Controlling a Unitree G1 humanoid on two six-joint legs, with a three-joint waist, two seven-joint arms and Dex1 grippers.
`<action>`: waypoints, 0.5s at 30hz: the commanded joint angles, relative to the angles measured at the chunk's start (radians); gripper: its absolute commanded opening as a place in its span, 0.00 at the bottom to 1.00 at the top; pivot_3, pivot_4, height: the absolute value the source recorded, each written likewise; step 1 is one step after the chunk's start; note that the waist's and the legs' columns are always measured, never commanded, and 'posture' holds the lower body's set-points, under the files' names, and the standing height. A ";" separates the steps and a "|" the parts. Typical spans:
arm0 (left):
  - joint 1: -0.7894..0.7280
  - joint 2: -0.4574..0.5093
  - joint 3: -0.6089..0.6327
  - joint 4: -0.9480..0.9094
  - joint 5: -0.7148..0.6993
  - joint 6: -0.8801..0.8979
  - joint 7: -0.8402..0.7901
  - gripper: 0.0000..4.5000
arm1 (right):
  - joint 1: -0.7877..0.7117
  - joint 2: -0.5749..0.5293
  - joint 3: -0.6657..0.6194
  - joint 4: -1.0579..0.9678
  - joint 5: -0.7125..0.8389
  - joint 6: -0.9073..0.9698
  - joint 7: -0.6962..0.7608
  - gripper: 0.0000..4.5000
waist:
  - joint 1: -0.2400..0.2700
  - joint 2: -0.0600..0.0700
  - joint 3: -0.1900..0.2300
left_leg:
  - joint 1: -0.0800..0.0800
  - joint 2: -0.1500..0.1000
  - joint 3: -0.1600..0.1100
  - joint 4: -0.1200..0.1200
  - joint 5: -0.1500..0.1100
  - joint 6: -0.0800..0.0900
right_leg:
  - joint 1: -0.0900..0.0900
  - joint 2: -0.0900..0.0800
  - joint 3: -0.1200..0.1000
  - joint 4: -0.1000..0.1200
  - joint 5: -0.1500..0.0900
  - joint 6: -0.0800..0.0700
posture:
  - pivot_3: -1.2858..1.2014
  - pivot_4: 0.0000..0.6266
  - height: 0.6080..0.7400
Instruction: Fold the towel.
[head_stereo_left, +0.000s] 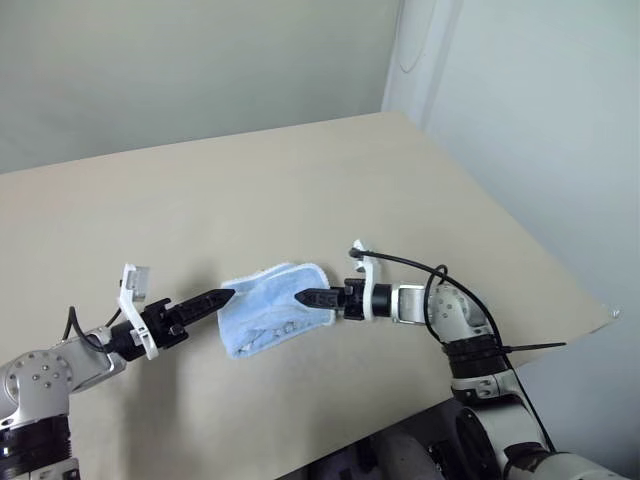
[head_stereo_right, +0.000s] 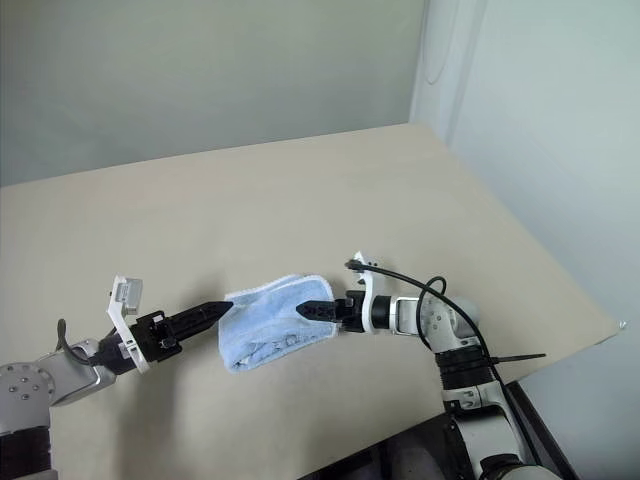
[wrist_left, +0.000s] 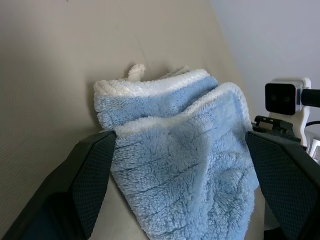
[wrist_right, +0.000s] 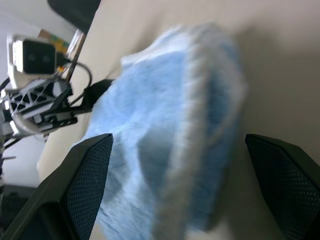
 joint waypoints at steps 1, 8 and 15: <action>-0.002 0.001 -0.001 -0.032 -0.010 -0.007 -0.004 1.00 | -0.024 0.005 0.007 -0.019 0.007 0.000 0.015 1.00 | 0.002 0.000 0.000 | 0.000 0.000 0.000 0.000 0.000 0.000 | 0.000 0.000 0.000 0.000 0.000 0.000 | 0.52 0.24 1.00; 0.016 -0.017 -0.008 -0.054 -0.010 -0.010 0.000 1.00 | -0.038 0.023 0.017 -0.010 0.007 0.000 0.016 1.00 | 0.002 0.000 0.000 | 0.000 0.000 0.000 0.000 -0.001 -0.001 | 0.000 0.000 0.000 0.000 0.000 0.000 | 0.52 0.24 1.00; 0.009 -0.016 -0.014 -0.053 -0.005 -0.019 0.001 1.00 | -0.042 0.042 0.012 0.001 0.004 -0.015 0.007 0.72 | 0.002 0.000 0.000 | 0.000 0.000 0.000 0.000 -0.001 -0.002 | 0.000 0.000 0.000 0.000 0.000 0.000 | 0.52 0.24 1.00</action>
